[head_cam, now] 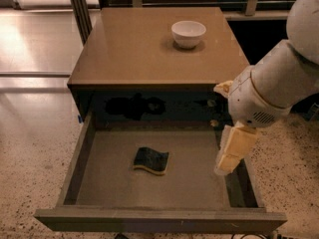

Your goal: Pick sponge from top drawer and place on counter

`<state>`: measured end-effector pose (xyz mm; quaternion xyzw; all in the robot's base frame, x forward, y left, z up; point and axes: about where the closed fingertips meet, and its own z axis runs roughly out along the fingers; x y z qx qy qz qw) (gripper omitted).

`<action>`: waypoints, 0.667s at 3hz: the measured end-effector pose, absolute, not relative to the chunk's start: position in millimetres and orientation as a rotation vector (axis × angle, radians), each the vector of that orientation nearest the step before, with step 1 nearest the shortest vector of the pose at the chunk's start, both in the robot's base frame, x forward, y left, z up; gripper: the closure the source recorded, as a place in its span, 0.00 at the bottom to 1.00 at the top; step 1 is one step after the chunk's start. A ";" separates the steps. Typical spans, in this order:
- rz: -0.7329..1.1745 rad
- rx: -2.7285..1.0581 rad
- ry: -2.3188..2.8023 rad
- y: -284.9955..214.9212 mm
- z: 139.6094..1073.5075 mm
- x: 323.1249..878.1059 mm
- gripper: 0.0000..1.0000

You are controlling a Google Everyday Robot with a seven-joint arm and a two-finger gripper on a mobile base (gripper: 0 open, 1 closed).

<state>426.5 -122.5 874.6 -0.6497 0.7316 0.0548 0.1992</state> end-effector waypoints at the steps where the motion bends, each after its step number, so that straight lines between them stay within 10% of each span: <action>1: 0.172 -1.862 2.084 -89.7 821.8 390.4 0.00; 2: 0.172 -1.858 2.076 -89.6 816.3 392.9 0.00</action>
Offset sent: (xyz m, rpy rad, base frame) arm -0.0269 0.0299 -0.0371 -0.0207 0.0267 0.0097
